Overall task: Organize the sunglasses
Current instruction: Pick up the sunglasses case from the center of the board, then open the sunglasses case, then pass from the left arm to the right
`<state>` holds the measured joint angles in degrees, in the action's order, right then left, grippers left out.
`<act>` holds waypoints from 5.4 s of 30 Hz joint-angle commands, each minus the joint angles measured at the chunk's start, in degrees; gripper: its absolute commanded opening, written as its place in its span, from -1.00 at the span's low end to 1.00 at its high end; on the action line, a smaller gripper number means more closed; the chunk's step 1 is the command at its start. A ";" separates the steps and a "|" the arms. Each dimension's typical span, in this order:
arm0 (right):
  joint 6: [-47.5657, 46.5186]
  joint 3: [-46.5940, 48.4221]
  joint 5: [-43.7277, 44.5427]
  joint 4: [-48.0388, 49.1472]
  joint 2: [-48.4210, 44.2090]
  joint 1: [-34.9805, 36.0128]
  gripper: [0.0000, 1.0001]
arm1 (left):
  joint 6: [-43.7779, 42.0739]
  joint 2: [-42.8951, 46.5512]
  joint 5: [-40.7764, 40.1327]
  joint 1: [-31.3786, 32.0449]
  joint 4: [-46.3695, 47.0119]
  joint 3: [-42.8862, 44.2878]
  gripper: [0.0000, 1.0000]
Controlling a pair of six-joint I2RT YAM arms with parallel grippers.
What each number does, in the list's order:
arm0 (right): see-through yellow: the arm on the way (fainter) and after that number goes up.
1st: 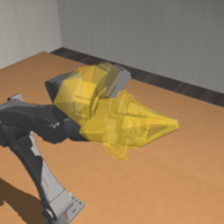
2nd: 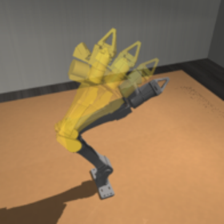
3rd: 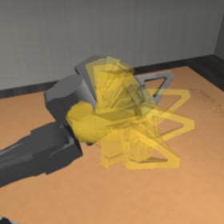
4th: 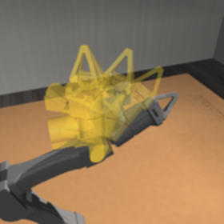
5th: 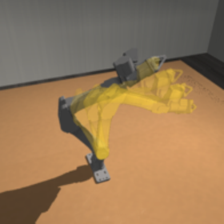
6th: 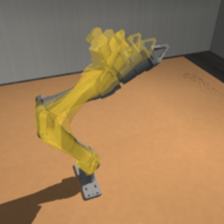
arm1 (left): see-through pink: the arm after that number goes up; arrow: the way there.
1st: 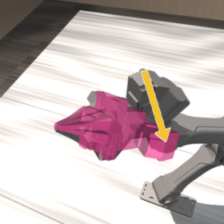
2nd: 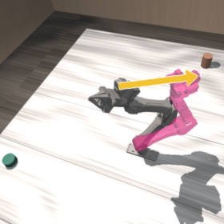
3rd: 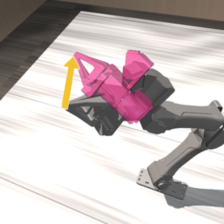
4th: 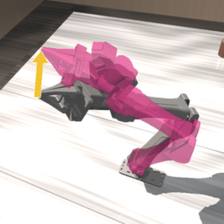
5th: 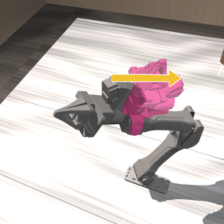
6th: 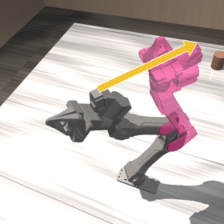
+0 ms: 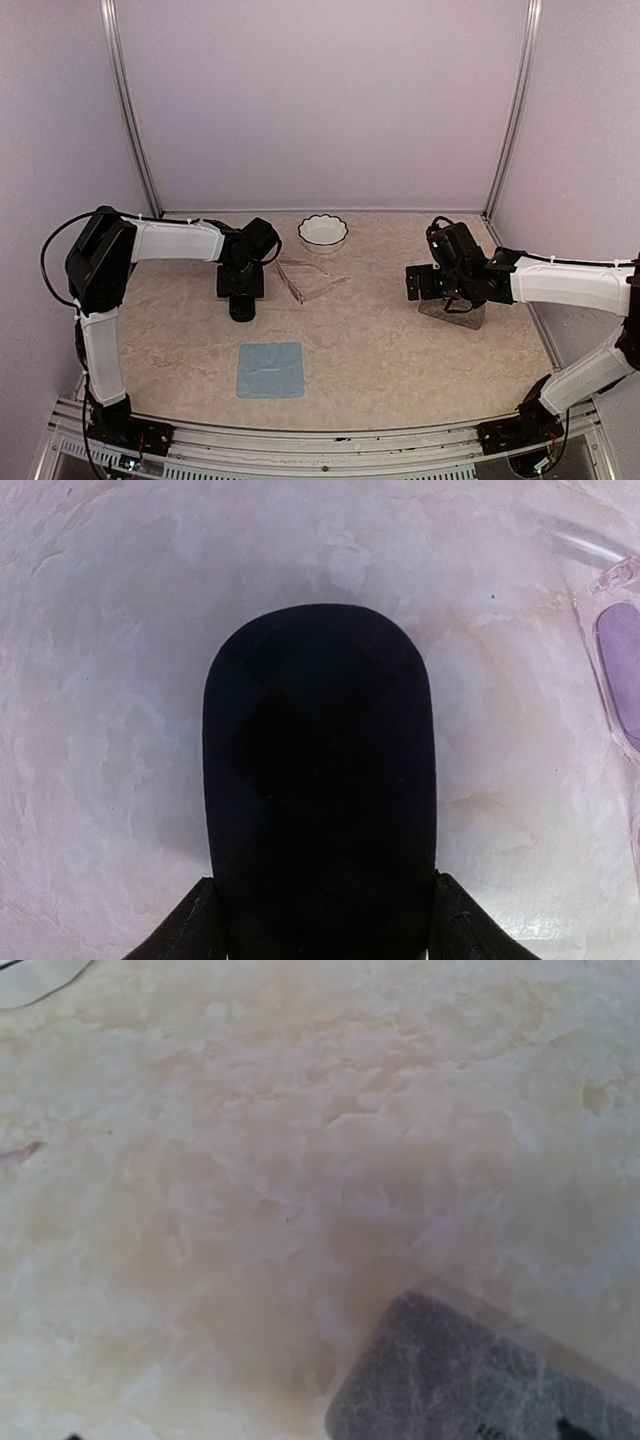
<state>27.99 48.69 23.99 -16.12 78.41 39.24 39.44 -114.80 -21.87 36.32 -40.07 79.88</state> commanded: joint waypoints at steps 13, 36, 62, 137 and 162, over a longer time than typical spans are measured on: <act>-3.66 -4.83 -16.26 13.74 -7.53 -0.75 1.00 | -1.42 15.69 11.62 0.07 11.94 -7.69 -0.69; 9.17 2.04 -57.83 38.86 1.72 3.48 0.96 | -3.55 33.02 42.26 3.99 46.75 -20.64 -1.00; 14.55 8.33 -54.38 41.33 10.62 6.81 0.90 | -1.74 33.88 45.01 9.30 54.26 -20.81 -1.00; 14.61 3.44 -48.79 43.36 0.38 6.63 0.48 | 2.14 39.43 52.64 8.42 64.78 -24.92 -1.00; 17.43 4.22 -52.00 47.99 3.32 6.99 -1.00 | 3.81 38.44 53.73 8.60 67.03 -26.35 -0.73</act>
<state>47.72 51.09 -28.16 31.59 82.70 45.74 42.54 -76.77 32.64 45.08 25.74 53.28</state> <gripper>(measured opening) 0.078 0.607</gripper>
